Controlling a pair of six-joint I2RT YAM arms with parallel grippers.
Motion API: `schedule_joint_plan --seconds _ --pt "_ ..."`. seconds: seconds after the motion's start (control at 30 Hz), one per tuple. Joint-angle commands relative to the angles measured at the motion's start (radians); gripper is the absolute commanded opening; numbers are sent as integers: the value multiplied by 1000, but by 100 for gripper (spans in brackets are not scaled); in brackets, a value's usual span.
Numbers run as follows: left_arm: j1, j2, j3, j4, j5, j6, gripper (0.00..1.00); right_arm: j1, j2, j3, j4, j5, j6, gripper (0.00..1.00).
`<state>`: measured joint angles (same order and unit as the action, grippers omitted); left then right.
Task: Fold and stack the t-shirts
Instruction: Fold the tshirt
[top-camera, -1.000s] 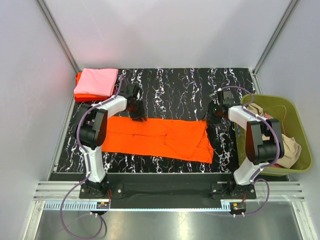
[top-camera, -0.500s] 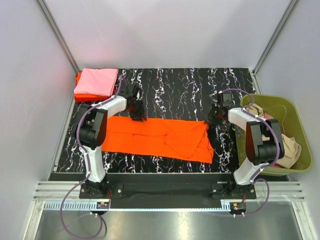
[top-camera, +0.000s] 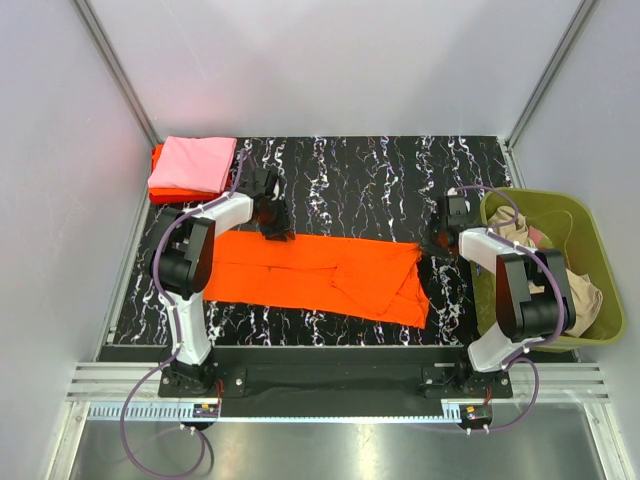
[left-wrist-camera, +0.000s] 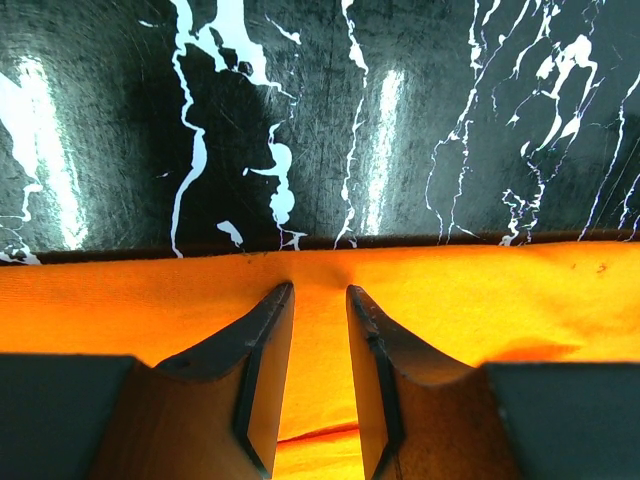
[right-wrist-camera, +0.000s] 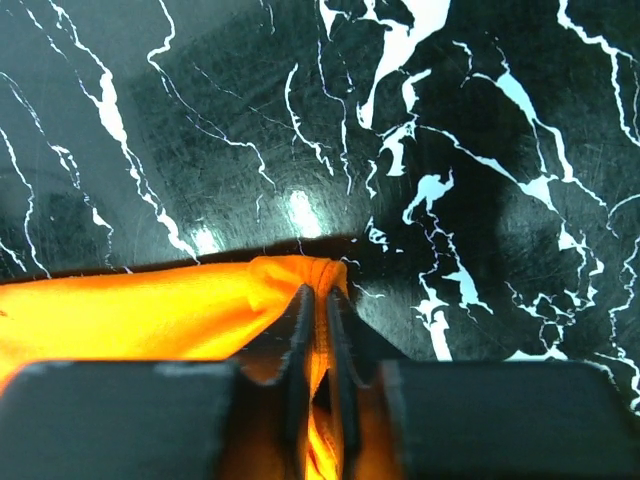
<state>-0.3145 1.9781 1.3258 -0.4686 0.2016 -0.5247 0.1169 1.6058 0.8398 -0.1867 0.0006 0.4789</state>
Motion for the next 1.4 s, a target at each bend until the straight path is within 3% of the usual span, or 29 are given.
schedule_joint_plan --seconds 0.0,0.23,0.47,0.57,0.83,1.07,1.27,1.37 --pt "6 45 -40 -2 -44 8 35 -5 -27 -1 73 39 17 12" --pt "11 45 -48 -1 -50 8 35 -5 -36 -14 114 61 36 0" --pt "18 50 -69 4 -64 9 35 -14 -47 -27 145 119 89 0" --pt "22 54 -79 8 -65 5 35 -16 -53 -34 145 144 118 9" --pt "23 30 -82 39 7 -44 35 -16 -29 -5 151 107 138 15" --pt "22 -57 -59 45 93 -69 36 -16 -79 2 133 62 170 34" --pt "23 -169 -54 44 121 -40 36 -14 -112 117 -110 55 197 32" --pt "22 -222 -68 45 160 -20 37 -5 -107 176 -233 27 234 38"
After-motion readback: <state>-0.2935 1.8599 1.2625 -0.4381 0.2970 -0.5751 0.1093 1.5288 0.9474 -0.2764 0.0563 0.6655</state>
